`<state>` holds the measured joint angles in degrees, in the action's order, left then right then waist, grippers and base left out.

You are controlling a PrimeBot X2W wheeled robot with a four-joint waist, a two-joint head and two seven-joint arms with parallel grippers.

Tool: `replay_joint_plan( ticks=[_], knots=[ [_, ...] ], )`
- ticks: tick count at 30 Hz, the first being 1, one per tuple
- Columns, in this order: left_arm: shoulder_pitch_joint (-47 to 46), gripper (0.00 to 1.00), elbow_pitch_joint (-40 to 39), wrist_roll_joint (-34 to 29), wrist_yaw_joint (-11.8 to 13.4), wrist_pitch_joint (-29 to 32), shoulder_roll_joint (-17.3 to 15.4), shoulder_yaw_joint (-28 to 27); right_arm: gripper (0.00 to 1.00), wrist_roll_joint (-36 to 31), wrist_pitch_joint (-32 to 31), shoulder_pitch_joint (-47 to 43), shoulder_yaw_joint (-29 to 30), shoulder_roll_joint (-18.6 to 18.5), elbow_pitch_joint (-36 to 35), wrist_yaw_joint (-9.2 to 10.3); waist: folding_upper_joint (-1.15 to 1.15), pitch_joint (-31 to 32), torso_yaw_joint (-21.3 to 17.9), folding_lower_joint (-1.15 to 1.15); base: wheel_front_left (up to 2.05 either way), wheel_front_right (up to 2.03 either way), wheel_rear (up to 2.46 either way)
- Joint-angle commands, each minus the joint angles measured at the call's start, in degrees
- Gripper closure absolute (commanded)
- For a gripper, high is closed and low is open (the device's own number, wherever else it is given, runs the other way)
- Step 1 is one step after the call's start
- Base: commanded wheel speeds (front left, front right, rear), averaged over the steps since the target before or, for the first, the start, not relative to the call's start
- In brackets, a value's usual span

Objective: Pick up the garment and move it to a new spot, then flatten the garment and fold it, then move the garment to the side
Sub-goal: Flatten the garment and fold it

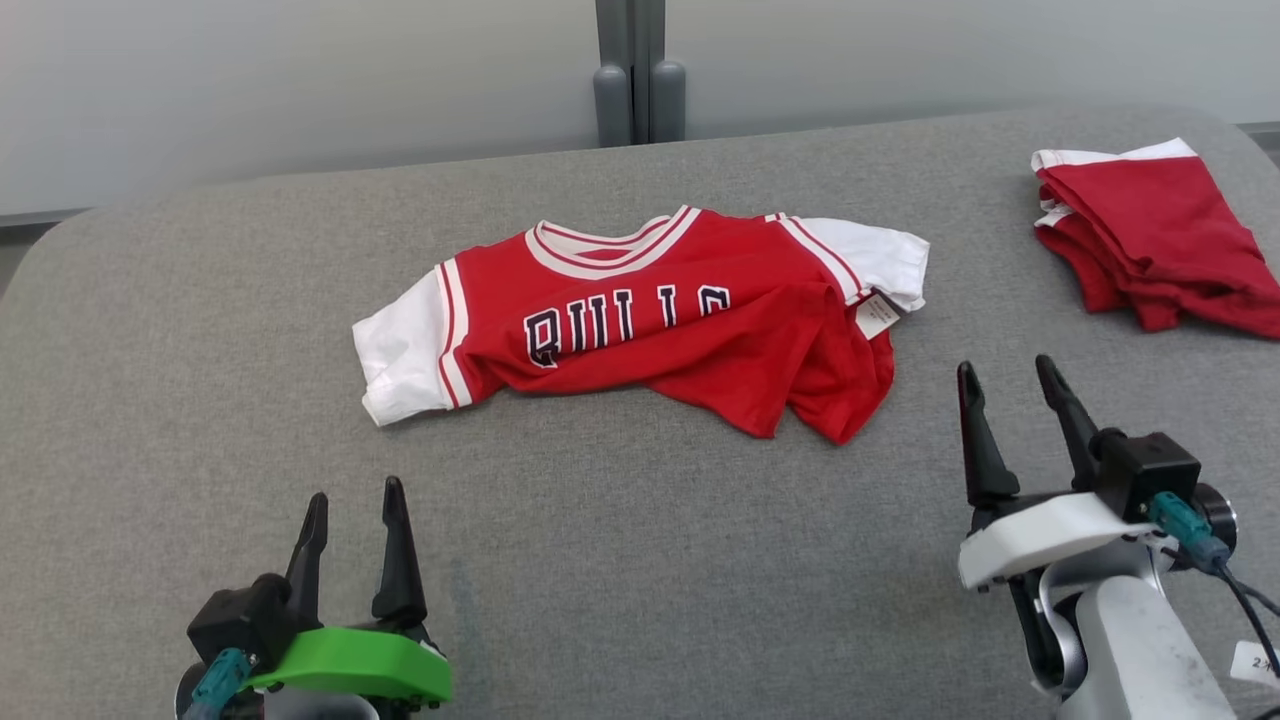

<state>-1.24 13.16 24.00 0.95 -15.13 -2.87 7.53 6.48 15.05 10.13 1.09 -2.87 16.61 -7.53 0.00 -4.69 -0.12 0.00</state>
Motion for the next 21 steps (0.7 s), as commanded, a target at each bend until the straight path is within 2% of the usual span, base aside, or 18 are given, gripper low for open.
replay_joint_plan(
  ticks=[1,9,15,21],
  knots=[
    [-1.40,0.00,-0.37,-0.06,-0.18,-0.01,-0.06,0.18,0.00,-1.28,0.18,1.80,0.76,-0.06,0.59,0.08,0.00,-1.58,1.03,0.00,0.00,0.00,0.00],
    [-3.92,0.00,-0.78,-0.04,0.29,-0.02,-0.07,2.40,0.00,-4.39,-1.93,12.69,4.31,-0.08,8.07,0.08,0.00,-7.57,5.49,0.00,0.00,0.00,0.00],
    [-5.59,0.00,-0.71,0.54,0.65,-0.01,-0.07,3.44,0.00,-6.62,-3.90,20.51,7.30,-0.12,18.00,0.08,0.00,-11.39,9.63,0.00,0.00,0.00,0.00],
    [-5.67,0.00,-0.52,1.44,1.13,-0.02,-0.06,3.69,0.00,-6.47,-3.15,24.18,8.84,-0.16,26.96,0.08,0.00,-11.98,12.34,0.00,0.00,0.00,0.00]
  ],
)
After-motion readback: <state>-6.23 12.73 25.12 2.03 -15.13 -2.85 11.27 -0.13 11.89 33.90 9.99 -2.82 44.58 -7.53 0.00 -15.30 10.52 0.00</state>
